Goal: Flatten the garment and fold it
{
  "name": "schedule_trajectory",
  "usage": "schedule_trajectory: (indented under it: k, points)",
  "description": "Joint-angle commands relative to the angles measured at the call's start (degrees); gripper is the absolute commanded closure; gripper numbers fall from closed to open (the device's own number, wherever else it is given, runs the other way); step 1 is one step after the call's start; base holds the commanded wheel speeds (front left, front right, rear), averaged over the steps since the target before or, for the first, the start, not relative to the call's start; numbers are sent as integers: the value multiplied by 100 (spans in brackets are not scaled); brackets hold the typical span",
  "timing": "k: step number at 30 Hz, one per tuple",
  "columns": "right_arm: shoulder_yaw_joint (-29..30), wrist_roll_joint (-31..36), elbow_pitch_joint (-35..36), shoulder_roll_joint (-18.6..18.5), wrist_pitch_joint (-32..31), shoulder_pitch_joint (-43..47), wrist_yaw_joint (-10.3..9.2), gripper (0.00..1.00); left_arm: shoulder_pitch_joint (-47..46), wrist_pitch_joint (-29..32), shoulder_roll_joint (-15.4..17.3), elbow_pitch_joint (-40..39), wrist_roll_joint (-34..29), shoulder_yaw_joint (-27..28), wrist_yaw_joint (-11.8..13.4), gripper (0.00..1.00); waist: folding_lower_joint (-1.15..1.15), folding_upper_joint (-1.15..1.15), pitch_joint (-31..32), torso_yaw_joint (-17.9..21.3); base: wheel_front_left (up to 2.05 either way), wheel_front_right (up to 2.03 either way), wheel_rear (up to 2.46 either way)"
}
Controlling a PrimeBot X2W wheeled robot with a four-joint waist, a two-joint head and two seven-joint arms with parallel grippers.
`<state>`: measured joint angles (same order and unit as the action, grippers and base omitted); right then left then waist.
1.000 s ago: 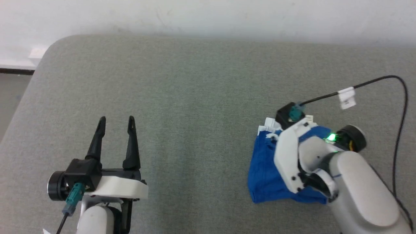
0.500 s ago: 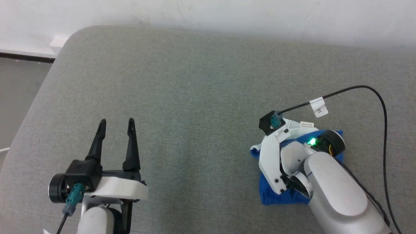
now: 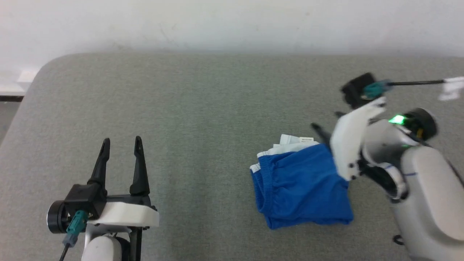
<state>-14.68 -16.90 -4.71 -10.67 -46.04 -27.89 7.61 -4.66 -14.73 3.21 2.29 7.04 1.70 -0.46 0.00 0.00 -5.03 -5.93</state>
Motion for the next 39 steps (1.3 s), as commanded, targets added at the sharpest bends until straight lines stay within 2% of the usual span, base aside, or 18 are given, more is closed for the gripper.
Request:
schedule_trajectory:
  k: [1,5,8,14,23,24,25,26,31,36,39]
  points:
    - [166,118,56,-31,61,195,-12,0,48,-27,-13,-34,-22,5,5,0,0,0,17,170,0,0,0]
    - [834,591,105,12,207,760,-12,0,22,-27,-15,-55,-30,-32,-11,0,0,0,-38,228,0,0,0]
    - [995,774,-40,195,309,1105,-12,0,-3,-27,-17,-43,-22,-45,-20,0,0,0,-110,232,0,0,0]
    - [950,965,-618,497,576,1296,-12,0,-93,-27,-21,-10,-9,-99,-52,0,0,0,-270,132,0,0,0]
    - [910,1288,-1738,452,752,1219,-12,0,-138,-27,-24,48,4,-105,-72,0,0,0,-319,3,0,0,0]
    - [873,1258,-1823,444,756,1199,-12,51,-127,-27,-24,56,6,-94,-73,0,0,0,-305,12,0,0,0]
    - [838,1219,-1887,435,785,1171,-12,79,-109,-27,-25,65,11,-75,-72,0,0,0,-285,35,0,0,0]
    - [775,1184,-1937,409,811,1137,-12,100,-89,-27,-25,69,16,-59,-68,0,0,0,-272,69,0,0,0]
    - [195,933,-1975,90,786,817,-12,100,-31,-27,-19,-42,-1,23,-39,0,0,0,-315,455,0,0,0]
    - [-884,437,-1738,-619,693,198,-12,100,-13,-27,-19,-289,8,125,-14,0,0,0,-582,1143,0,0,0]
    - [-1324,84,-1606,-1076,737,-259,-12,100,-93,-27,-17,-447,-19,131,-14,0,0,0,-882,1522,0,0,0]
